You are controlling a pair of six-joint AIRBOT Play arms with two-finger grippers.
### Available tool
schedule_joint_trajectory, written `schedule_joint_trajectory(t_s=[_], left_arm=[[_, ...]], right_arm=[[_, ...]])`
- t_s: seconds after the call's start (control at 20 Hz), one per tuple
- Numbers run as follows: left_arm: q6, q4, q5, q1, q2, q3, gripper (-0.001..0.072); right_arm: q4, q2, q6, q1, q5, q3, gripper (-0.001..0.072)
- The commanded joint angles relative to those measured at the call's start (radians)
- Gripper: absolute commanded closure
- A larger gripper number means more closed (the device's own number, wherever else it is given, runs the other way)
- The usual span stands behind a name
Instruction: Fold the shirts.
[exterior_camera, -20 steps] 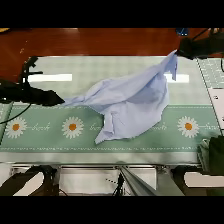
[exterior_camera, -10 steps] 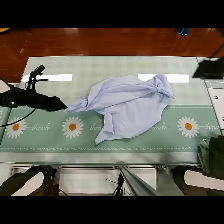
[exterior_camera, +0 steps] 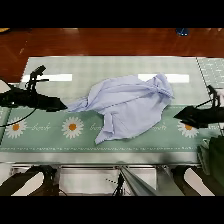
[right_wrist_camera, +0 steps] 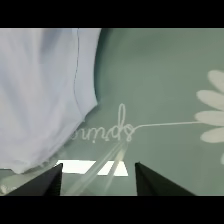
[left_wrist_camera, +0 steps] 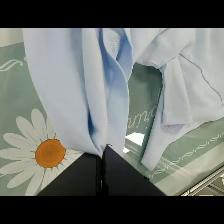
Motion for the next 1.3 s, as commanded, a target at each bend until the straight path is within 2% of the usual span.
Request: schedule_joint_trajectory(t_s=[0.0, 0.15, 0.3, 0.4, 0.6, 0.65, 0.75, 0.85, 1.05, 1.25], left_arm=[[0.002, 0.0, 0.0, 0.0, -0.001, 0.0, 0.069], [0.002, 0.0, 0.0, 0.0, -0.001, 0.0, 0.0691], [0.002, 0.0, 0.0, 0.0, -0.001, 0.0, 0.069], [0.002, 0.0, 0.0, 0.0, -0.001, 0.0, 0.069], [0.002, 0.0, 0.0, 0.0, -0.001, 0.0, 0.069], [0.002, 0.0, 0.001, 0.0, -0.001, 0.0, 0.069], [0.002, 0.0, 0.002, 0.0, -0.001, 0.0, 0.069], [0.002, -0.008, 0.003, 0.002, 0.0, 0.003, 0.069], [0.002, -0.097, 0.001, 0.05, 0.002, 0.097, 0.0691], [0.002, -0.408, 0.0, 0.191, 0.007, 0.33, 0.0691]], right_arm=[[0.248, 0.043, -0.052, -0.008, -0.181, -0.257, 0.0175], [0.357, 0.043, -0.096, -0.002, -0.264, -0.352, 0.0175], [0.378, 0.043, -0.099, 0.082, -0.337, -0.369, 0.0176], [0.409, 0.042, -0.058, 0.185, -0.438, -0.369, 0.0176], [0.411, -0.016, 0.106, 0.394, -0.677, -0.368, 0.0184], [0.43, -0.034, 0.127, 0.441, -0.729, -0.368, 0.0242], [0.514, -0.058, 0.117, 0.509, -0.813, -0.365, 0.0439], [0.542, -0.05, 0.095, 0.527, -0.828, -0.334, 0.0693], [0.476, 0.076, -0.012, 0.465, -0.7, -0.137, 0.0692], [0.335, 0.27, 0.005, 0.33, -0.554, 0.151, 0.0693]])
